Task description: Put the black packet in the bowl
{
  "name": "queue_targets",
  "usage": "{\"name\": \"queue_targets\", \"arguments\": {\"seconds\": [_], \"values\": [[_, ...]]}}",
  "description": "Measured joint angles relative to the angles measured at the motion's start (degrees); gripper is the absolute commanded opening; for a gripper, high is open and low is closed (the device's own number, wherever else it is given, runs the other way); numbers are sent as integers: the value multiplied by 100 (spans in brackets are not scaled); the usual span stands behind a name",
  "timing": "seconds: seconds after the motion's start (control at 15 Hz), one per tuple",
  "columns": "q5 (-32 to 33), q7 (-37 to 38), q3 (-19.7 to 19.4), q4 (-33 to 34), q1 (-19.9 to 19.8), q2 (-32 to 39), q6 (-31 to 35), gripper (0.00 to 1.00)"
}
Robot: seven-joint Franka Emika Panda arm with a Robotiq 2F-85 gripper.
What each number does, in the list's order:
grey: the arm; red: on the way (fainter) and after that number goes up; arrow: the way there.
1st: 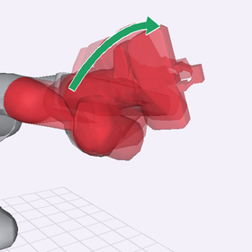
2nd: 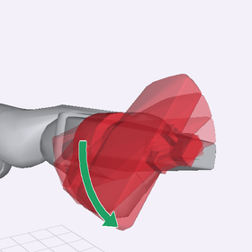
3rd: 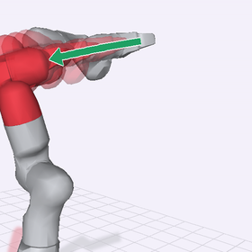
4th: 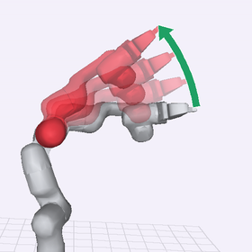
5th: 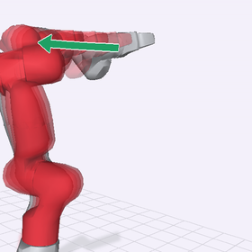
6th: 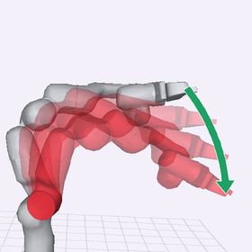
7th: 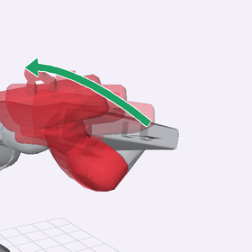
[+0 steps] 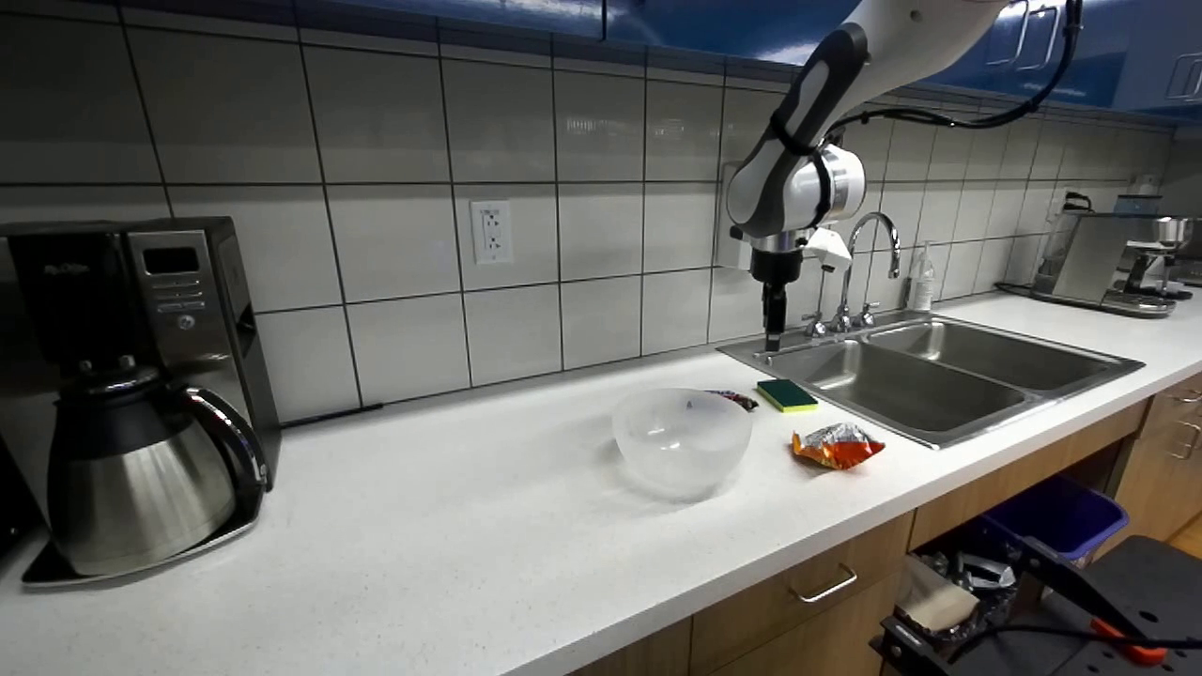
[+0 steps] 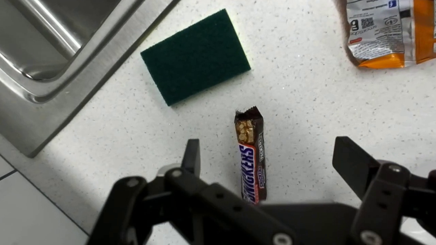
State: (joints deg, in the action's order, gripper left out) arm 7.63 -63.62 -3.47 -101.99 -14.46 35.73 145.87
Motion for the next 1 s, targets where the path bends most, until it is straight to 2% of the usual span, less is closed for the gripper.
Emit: {"name": "queue_targets", "arguments": {"seconds": [1.0], "values": [[16, 0, 163, 1217, 40, 1217, -394, 100]]}}
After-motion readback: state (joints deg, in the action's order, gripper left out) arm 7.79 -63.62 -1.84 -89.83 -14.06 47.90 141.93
